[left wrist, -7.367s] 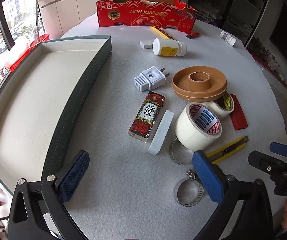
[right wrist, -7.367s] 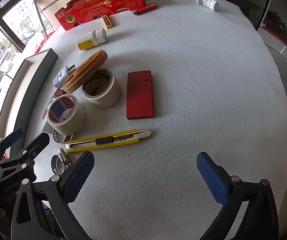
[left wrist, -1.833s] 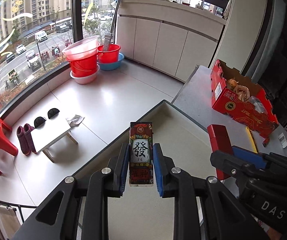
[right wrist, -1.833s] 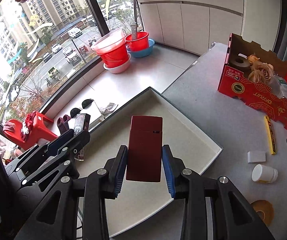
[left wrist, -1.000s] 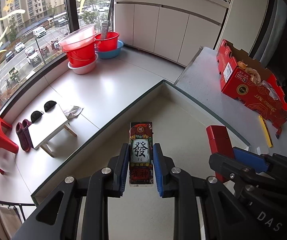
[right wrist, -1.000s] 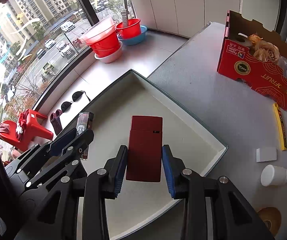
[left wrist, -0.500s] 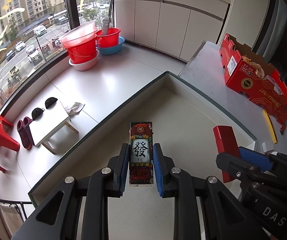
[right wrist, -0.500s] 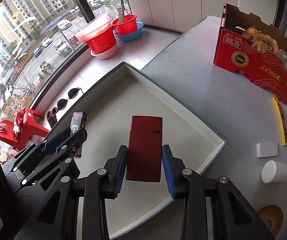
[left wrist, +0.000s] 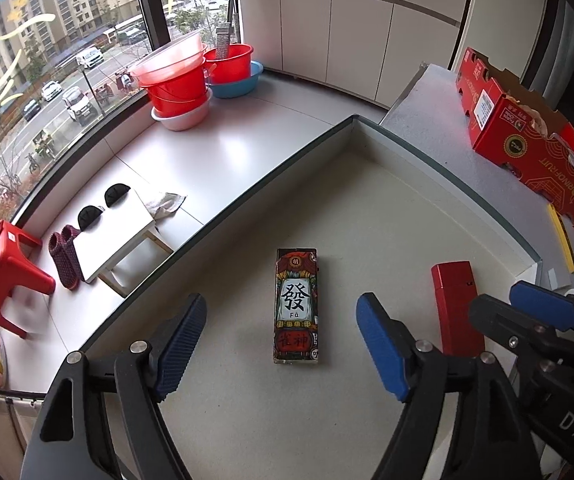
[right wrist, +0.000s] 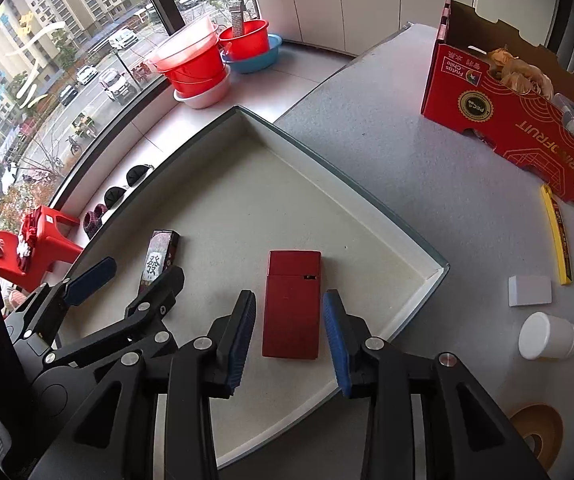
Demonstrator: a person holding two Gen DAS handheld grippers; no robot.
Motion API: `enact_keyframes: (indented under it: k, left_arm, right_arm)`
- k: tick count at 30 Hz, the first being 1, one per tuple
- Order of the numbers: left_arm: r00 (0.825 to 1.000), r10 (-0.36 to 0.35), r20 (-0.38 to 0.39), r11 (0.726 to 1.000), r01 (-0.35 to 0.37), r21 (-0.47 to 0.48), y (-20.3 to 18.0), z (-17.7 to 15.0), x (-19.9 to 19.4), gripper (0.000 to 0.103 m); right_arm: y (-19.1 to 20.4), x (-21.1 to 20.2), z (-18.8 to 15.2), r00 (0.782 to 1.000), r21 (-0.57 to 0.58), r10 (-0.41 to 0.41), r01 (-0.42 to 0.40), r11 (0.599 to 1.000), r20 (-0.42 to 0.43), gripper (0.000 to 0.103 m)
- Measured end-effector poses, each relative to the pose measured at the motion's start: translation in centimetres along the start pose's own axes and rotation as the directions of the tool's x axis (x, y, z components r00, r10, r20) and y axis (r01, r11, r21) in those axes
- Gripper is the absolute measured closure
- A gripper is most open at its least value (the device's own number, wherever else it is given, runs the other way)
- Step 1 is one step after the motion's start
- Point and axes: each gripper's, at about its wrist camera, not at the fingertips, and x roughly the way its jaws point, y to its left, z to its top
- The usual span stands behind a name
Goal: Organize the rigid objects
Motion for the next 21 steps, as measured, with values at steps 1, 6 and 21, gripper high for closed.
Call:
enact_keyframes:
  k: [1, 6, 21]
  left_arm:
    - [1.0, 0.003, -0.012, 1.0, -0.003, -0.011, 0.4, 0.0, 0.1, 0.018]
    - [0.998, -0.054, -0.009, 0.997, 0.053, -0.055, 1.7, -0.5, -0.3, 0.0]
    - [0.976, -0.216, 0.024, 0.973, 0.213, 0.091, -2.2, -6.7, -8.5, 0.0]
  right_arm:
    - [-0.1, -0.4, 0.0, 1.0, -0.003, -0.022, 0.022, 1.0, 0.012, 0.044]
    - [-1.2, -3.1, -0.4, 0.996, 0.019, -0.024, 0.022, 1.0, 0.091, 0.006]
    - [-6.6, -14.0, -9.7, 0.973, 0.201, -0.054, 0.008, 0.979, 0.224, 0.006]
